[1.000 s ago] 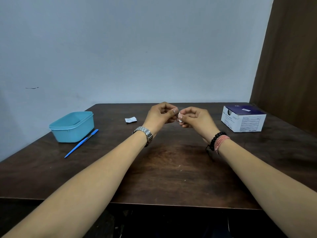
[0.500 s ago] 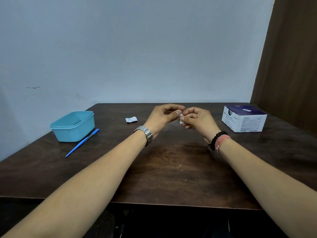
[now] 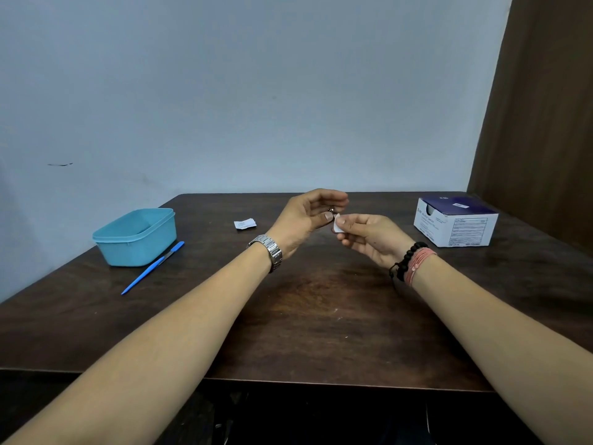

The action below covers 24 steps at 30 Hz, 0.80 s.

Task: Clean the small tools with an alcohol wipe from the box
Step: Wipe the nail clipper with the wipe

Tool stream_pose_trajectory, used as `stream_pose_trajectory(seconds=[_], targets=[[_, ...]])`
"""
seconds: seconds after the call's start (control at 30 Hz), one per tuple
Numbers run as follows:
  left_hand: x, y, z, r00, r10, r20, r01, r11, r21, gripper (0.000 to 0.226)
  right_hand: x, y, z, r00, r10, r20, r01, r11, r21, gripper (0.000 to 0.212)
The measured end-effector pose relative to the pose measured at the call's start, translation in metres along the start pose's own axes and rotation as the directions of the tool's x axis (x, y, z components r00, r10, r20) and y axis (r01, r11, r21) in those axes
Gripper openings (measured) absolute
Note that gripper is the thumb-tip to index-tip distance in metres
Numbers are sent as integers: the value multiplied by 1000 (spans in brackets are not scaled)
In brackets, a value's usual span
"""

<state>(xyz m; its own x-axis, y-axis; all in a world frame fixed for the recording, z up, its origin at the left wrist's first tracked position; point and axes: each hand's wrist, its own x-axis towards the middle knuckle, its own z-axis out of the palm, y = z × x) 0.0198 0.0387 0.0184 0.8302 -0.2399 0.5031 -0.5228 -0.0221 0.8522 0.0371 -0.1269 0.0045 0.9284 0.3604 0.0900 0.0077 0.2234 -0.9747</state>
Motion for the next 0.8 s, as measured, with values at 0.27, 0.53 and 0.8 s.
stream_pose_trajectory(seconds=[0.27,0.53,0.8], targets=[[0,-2,-2,999,18,28,-17,1000,-8,34,-1,-1,2,999,23,46,-21,999,-48,12],[1,-2,-2,1000,-3,14,4,1000,-30,31,-5,-3,10,994,-23,110,44,980,-193,26],[0,0,-1,1000,-4,20,6,996,-94,29,-7,-2,12,988,-62,140,91,974,-209,28]])
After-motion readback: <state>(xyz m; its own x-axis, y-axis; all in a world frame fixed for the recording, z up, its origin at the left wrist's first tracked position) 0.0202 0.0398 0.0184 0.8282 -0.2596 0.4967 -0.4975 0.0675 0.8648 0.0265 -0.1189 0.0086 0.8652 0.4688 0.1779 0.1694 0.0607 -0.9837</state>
